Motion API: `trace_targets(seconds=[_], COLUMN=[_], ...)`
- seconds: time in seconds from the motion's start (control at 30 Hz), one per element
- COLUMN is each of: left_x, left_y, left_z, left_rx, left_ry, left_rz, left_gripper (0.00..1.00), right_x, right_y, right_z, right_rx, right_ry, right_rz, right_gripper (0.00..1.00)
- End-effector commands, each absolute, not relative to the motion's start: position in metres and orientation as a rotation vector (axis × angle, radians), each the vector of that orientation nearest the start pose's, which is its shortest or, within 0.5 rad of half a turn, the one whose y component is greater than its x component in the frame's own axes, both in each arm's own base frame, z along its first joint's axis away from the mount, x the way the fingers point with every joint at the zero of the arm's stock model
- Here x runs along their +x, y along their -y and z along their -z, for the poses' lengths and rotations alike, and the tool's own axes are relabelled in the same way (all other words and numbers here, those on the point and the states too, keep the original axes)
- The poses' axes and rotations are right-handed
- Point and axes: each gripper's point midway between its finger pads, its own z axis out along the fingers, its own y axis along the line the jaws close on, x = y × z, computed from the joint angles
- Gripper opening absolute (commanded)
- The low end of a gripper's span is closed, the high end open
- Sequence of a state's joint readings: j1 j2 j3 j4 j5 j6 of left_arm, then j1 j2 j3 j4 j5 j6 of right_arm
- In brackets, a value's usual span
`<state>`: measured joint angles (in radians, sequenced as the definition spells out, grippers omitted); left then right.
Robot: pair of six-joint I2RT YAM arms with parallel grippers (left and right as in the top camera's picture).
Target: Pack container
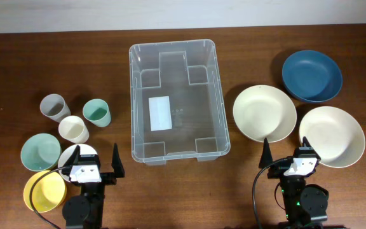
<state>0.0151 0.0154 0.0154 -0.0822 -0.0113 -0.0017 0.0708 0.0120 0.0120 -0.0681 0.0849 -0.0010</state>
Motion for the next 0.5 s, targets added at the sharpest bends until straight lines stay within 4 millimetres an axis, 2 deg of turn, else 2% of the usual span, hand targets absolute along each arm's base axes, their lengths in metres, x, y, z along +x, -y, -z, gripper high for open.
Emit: trace_targets(seconds=[0.0, 0.47], left_x=[0.2459, 0.2459], left_y=[-0.0045, -0.0045], left_z=[-0.1562, -0.1563], left_rx=[-0.025, -0.025], left_ry=[-1.651, -1.65], left_rz=[-0.007, -0.007], left_gripper=[1.0, 1.0], right_x=[0.2459, 0.2459], right_y=[-0.0022, -0.0022], right_z=[-0.157, -0.157], right_rx=[0.007, 0.007], right_ry=[-1.644, -1.644], right_rz=[0.016, 0.016], right_gripper=[0.99, 0.99])
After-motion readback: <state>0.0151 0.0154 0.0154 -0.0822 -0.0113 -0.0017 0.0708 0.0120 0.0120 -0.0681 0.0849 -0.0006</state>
